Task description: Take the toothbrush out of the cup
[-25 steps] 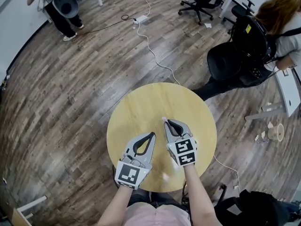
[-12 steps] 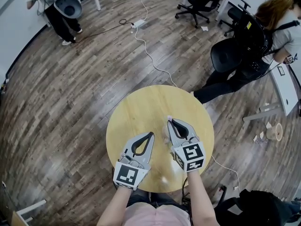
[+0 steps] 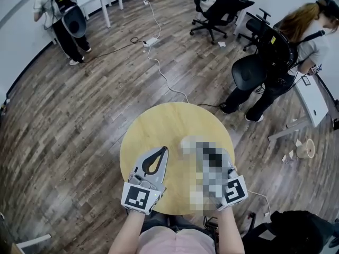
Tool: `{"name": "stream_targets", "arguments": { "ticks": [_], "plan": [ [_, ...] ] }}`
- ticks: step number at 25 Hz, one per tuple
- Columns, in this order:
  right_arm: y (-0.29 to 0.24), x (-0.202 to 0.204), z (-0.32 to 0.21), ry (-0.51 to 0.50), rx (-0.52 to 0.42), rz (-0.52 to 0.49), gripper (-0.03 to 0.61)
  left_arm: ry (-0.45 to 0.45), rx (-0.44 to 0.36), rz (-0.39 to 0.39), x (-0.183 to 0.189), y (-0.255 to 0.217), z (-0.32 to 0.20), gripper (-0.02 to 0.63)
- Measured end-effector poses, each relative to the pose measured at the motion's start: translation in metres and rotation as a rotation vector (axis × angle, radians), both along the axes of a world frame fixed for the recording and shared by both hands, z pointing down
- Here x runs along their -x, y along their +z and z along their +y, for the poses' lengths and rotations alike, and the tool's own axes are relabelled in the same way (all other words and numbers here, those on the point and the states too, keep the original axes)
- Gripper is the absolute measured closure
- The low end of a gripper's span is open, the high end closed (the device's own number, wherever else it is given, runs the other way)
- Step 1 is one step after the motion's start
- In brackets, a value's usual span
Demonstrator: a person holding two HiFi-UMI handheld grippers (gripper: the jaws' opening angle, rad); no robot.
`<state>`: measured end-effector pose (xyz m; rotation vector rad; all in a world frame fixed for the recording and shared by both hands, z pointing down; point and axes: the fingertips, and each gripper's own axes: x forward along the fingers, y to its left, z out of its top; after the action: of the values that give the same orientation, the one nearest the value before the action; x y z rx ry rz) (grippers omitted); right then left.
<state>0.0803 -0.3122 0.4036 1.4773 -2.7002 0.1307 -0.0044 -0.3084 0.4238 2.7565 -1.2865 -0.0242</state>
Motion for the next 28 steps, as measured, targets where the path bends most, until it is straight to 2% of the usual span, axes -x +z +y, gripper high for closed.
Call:
{"name": "stream_targets", "arguments": {
  "ticks": [5, 9, 12, 17, 28],
  "plan": [
    [-0.026, -0.016, 0.038, 0.050, -0.055, -0.029, 0.559, 0.022, -0.060, -0.003, -0.006, -0.031, 0.023, 0.617],
    [-0.037, -0.029, 0.067, 0.084, -0.082, -0.061, 0.558, 0.012, -0.143, 0.046, -0.011, -0.068, 0.038, 0.617],
    [-0.044, -0.033, 0.083, 0.094, -0.098, -0.071, 0.558, 0.009, -0.181, 0.052, -0.013, -0.086, 0.048, 0.617],
    [-0.054, -0.031, 0.100, 0.086, -0.123, -0.090, 0.558, 0.019, -0.159, 0.000, -0.015, -0.091, 0.065, 0.617],
    [-0.062, -0.031, 0.115, 0.060, -0.131, -0.113, 0.559, 0.013, -0.169, 0.014, -0.020, -0.100, 0.083, 0.617]
  ]
}}
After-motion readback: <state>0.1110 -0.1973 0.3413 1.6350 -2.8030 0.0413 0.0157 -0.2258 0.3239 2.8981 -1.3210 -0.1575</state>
